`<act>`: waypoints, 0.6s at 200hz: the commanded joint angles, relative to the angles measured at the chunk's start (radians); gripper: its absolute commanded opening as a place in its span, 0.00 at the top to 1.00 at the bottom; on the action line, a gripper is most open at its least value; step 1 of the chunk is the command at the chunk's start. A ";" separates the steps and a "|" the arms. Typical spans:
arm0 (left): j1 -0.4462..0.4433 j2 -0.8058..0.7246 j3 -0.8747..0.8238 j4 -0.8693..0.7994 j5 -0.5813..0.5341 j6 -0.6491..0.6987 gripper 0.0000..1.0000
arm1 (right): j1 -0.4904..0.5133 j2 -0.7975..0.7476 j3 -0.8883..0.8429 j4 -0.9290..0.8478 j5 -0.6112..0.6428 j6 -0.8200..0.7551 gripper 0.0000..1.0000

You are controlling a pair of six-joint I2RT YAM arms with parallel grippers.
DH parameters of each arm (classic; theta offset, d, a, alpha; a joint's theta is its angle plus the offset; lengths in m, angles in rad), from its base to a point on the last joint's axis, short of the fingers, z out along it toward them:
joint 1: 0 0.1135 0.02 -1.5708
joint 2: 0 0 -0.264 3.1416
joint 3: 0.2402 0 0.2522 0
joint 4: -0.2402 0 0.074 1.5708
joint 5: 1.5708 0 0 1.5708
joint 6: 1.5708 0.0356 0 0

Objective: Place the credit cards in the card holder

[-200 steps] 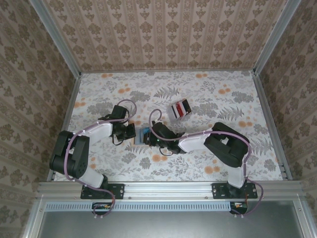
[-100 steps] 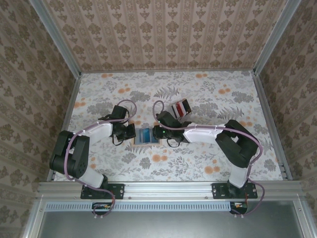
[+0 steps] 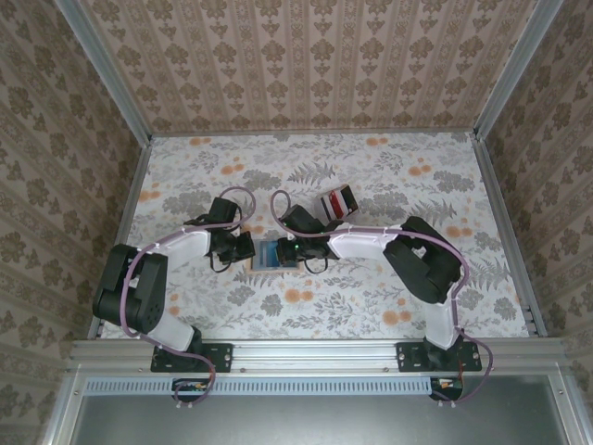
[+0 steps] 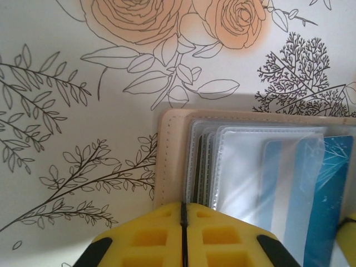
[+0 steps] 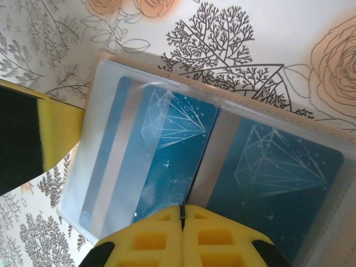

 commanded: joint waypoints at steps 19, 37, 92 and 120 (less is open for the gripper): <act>-0.004 0.023 -0.040 -0.072 -0.017 -0.012 0.80 | 0.026 0.036 0.066 -0.058 -0.037 -0.030 0.93; -0.004 0.023 -0.038 -0.071 -0.016 -0.013 0.79 | 0.038 0.046 0.086 -0.066 -0.038 -0.032 0.93; -0.004 0.014 -0.049 -0.070 -0.017 -0.017 0.78 | 0.045 0.086 0.117 -0.028 -0.086 -0.010 0.93; -0.002 0.000 -0.048 -0.079 -0.028 -0.013 0.77 | 0.037 -0.005 0.081 -0.068 -0.042 -0.036 0.93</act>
